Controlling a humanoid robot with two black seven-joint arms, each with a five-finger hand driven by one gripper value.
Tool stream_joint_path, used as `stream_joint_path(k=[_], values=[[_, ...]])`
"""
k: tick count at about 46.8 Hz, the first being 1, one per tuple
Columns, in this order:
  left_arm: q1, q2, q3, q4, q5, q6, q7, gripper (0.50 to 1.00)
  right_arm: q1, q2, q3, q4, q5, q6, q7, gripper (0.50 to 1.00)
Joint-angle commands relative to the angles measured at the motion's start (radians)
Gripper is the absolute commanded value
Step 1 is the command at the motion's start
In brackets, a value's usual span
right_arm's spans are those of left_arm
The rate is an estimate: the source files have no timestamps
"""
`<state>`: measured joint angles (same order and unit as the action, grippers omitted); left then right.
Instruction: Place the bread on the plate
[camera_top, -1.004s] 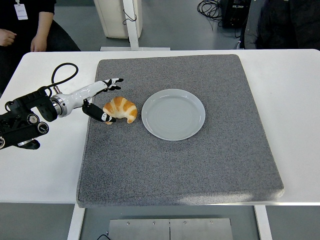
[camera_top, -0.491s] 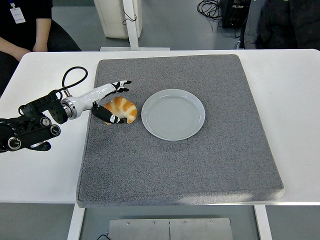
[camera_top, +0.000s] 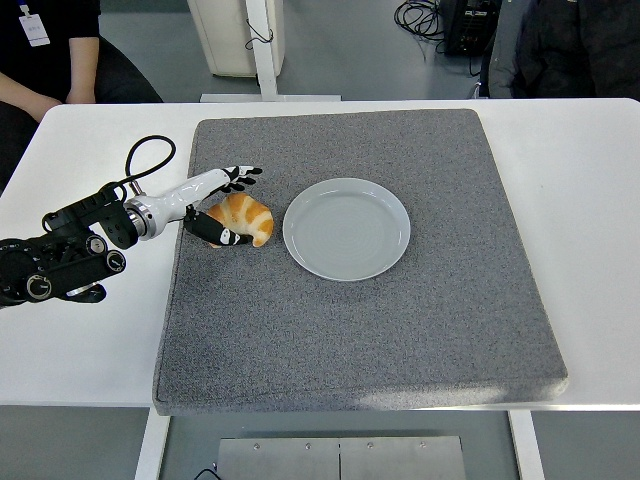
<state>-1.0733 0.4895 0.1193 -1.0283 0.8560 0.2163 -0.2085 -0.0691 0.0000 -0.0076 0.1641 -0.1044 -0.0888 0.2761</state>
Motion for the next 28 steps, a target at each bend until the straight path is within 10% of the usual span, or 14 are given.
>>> stream_joint_path(k=[1, 10, 19, 28], values=[[0.001, -0.003, 0.000, 0.002, 0.000, 0.003, 0.000, 0.851, 0.000, 0.000, 0.000, 0.000, 0.000, 0.000, 0.000, 1.000], [-0.002, -0.003, 0.003, 0.002, 0.002, 0.003, 0.000, 0.742, -0.002, 0.000, 0.000, 0.000, 0.000, -0.002, 0.000, 1.000], [-0.008, -0.003, 0.010, 0.002, 0.003, -0.002, -0.008, 0.500, -0.002, 0.000, -0.002, 0.000, 0.000, -0.002, 0.000, 1.000], [-0.019, 0.006, 0.003, 0.002, 0.002, -0.003, -0.020, 0.500, -0.002, 0.000, 0.000, 0.000, 0.000, -0.002, 0.000, 1.000]])
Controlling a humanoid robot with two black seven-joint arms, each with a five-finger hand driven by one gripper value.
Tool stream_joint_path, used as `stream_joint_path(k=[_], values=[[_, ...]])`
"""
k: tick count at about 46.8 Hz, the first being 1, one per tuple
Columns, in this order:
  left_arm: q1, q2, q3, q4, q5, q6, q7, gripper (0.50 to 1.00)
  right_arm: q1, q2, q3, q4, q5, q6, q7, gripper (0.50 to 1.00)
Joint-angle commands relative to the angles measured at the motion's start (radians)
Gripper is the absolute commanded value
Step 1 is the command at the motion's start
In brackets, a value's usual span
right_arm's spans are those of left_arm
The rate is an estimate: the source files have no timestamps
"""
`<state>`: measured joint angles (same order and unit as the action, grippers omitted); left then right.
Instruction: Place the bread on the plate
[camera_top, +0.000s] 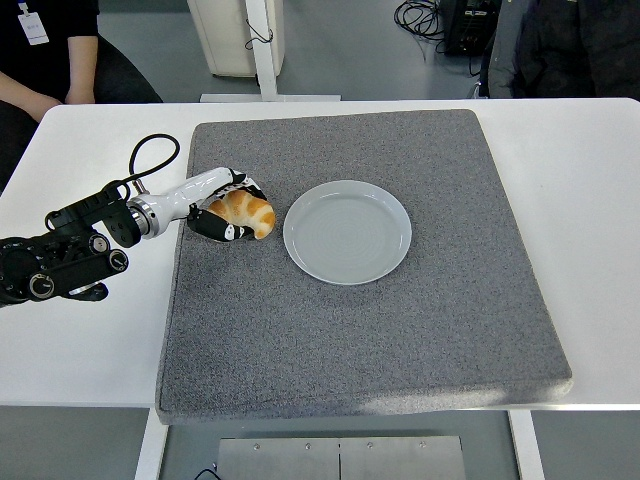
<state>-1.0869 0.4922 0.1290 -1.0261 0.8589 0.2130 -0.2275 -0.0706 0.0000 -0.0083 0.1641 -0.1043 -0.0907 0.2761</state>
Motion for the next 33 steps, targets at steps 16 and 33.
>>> stream_joint_path(k=[16, 33], values=[[-0.067, 0.012, 0.001, 0.000, -0.001, -0.001, -0.023, 0.500, 0.000, 0.000, 0.001, 0.000, 0.000, 0.000, 0.000, 1.000], [-0.108, 0.052, 0.001, 0.000, 0.000, -0.011, -0.032, 0.500, 0.000, 0.000, 0.001, 0.000, 0.000, -0.001, 0.000, 1.000]])
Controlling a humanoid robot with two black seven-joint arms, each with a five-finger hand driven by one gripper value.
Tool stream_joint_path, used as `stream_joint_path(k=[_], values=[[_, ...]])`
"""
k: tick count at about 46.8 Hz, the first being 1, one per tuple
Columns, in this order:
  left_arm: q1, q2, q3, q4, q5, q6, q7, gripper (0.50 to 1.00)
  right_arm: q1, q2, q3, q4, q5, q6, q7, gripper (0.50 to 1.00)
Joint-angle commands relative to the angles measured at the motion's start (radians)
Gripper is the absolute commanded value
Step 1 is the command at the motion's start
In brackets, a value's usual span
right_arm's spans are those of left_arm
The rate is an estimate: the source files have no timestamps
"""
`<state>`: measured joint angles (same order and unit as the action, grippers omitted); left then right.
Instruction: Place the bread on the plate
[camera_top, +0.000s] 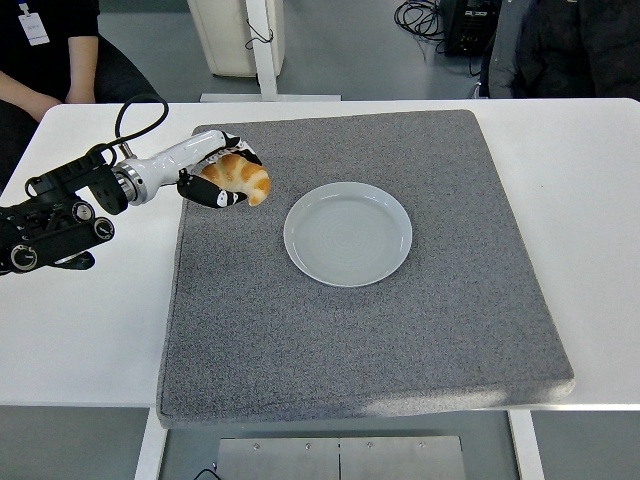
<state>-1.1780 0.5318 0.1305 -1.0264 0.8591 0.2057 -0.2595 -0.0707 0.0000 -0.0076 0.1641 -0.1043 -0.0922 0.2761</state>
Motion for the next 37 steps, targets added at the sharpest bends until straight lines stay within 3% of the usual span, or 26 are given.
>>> stream_joint_path(k=[1, 18, 37], values=[[-0.023, 0.016, 0.000, 0.000, 0.000, -0.006, 0.000, 0.500, 0.000, 0.000, 0.000, 0.000, 0.000, 0.000, 0.000, 1.000], [-0.172, 0.080, 0.000, 0.000, -0.002, -0.074, 0.000, 0.500, 0.000, 0.000, -0.002, 0.000, 0.000, 0.000, 0.000, 1.000], [-0.278, 0.065, -0.008, 0.000, -0.009, -0.104, 0.009, 0.500, -0.003, 0.000, -0.002, 0.000, 0.000, 0.000, 0.000, 1.000]])
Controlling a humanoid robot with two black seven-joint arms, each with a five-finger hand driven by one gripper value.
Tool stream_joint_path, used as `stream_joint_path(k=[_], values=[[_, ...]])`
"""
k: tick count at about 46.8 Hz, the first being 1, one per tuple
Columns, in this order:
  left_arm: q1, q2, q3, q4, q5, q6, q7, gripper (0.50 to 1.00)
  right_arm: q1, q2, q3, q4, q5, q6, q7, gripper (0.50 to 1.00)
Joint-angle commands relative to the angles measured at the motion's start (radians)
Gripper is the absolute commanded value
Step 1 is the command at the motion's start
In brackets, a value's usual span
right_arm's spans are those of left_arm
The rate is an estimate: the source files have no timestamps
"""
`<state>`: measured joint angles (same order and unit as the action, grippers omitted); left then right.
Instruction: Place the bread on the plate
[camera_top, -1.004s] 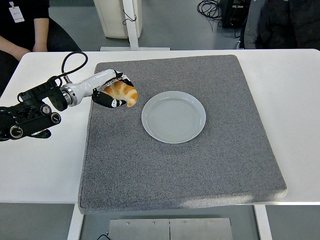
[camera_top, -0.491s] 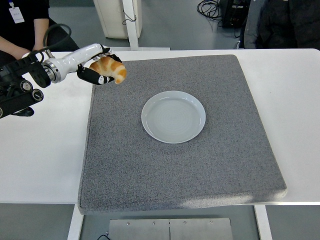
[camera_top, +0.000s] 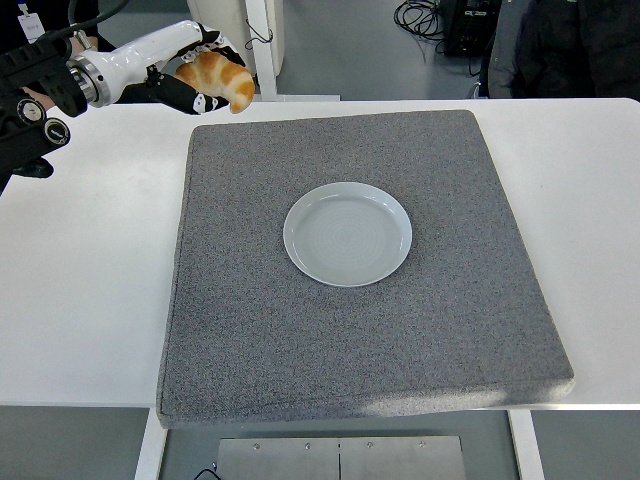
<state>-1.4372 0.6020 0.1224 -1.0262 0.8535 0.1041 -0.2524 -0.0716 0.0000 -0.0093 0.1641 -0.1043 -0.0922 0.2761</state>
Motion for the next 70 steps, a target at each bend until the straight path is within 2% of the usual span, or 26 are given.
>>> stream_joint_path(k=[1, 8, 25, 33, 54, 70], values=[[-0.026, -0.008, 0.000, 0.000, -0.005, -0.003, 0.002, 0.500, -0.002, 0.000, 0.000, 0.000, 0.000, 0.000, 0.000, 1.000], [-0.048, -0.033, 0.002, 0.000, -0.007, -0.003, 0.004, 0.500, -0.002, 0.000, 0.000, 0.000, 0.000, 0.000, 0.000, 1.000], [-0.069, -0.223, 0.008, 0.032, -0.005, 0.000, 0.009, 0.500, -0.004, 0.000, 0.000, 0.000, 0.000, 0.000, 0.000, 1.000], [-0.098, -0.291, 0.008, 0.052, -0.004, 0.000, 0.009, 0.500, -0.004, 0.000, 0.000, 0.000, 0.000, 0.002, 0.000, 1.000], [-0.072, -0.337, 0.017, 0.052, 0.007, 0.002, -0.004, 0.500, -0.004, 0.000, 0.000, 0.000, 0.000, 0.002, 0.000, 1.000], [0.043, -0.366, 0.016, 0.051, 0.153, 0.034, -0.027, 0.500, -0.004, 0.000, 0.002, 0.000, 0.000, 0.002, 0.000, 1.000]])
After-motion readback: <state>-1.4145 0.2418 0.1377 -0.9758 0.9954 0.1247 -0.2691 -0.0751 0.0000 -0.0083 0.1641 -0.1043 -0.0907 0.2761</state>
